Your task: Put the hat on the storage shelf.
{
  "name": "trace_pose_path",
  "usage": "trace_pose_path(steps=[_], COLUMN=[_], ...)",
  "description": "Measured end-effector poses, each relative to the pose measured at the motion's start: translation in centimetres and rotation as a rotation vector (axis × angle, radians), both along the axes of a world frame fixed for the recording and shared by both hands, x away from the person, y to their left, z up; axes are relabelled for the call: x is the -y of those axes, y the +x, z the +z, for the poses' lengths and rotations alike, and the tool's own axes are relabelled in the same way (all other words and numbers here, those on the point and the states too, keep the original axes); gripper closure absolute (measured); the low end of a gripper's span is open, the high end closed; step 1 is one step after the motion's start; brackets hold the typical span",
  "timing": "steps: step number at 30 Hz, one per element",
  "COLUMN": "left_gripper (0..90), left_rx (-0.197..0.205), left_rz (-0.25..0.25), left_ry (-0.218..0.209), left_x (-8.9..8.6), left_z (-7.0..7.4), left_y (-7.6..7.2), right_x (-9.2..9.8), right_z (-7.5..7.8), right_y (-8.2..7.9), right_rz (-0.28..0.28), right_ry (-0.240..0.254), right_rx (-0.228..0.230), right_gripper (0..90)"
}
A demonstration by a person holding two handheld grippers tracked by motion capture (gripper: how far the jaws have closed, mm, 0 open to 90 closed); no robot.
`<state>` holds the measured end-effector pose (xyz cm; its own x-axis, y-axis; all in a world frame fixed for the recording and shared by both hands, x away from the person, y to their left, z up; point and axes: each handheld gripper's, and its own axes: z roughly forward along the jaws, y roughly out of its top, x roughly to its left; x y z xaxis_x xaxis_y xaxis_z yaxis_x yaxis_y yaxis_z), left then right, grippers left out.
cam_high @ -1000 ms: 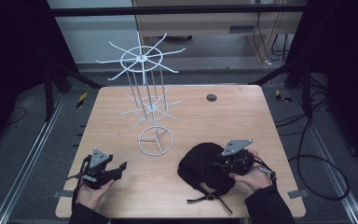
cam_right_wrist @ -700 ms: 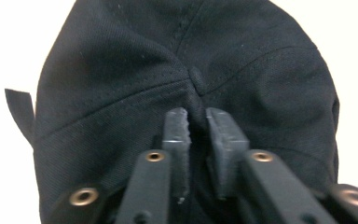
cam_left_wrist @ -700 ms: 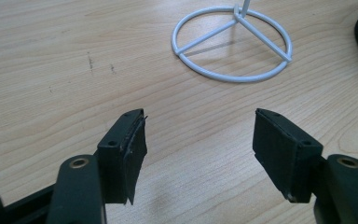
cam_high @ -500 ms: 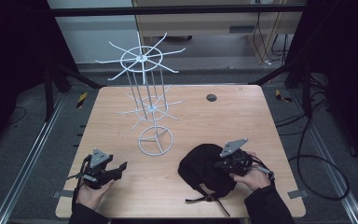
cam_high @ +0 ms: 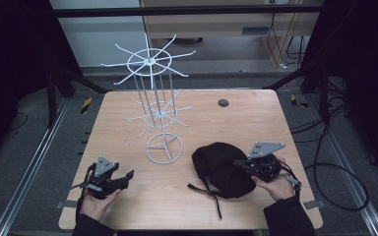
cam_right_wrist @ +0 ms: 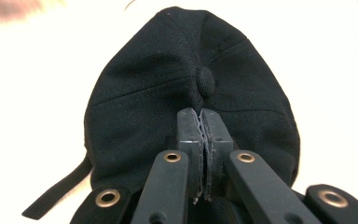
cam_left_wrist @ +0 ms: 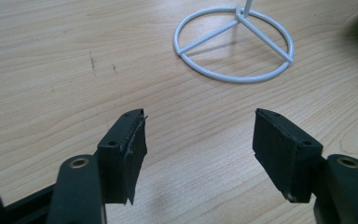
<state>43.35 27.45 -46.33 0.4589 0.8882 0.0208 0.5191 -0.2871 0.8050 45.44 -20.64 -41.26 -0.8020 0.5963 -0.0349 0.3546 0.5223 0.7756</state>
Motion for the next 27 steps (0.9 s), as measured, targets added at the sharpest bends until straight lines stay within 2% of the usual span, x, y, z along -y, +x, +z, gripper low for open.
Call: trace_pose_path(steps=[6, 15, 18, 27], left_gripper=[34.6, 34.6, 34.6, 34.6], left_rx=[0.002, 0.000, -0.001, -0.005], left_rz=[0.000, 0.002, 0.003, 0.008], left_ry=[0.002, 0.001, -0.002, -0.010], left_x=[0.0, 0.0, 0.0, -0.2], left_z=[0.0, 0.0, 0.0, 0.0], left_y=[0.0, 0.0, 0.0, 0.1], right_x=[1.3, 3.3, 3.7, 4.2], right_z=[1.7, 4.6, 5.3, 7.7], right_y=[-0.8, -2.5, -2.9, -3.8], right_rz=[-0.083, -0.199, -0.225, -0.252], right_ry=[0.082, 0.198, 0.231, 0.312], right_rx=[0.070, 0.225, 0.275, 0.373], right_gripper=[88.5, 88.5, 88.5, 88.5])
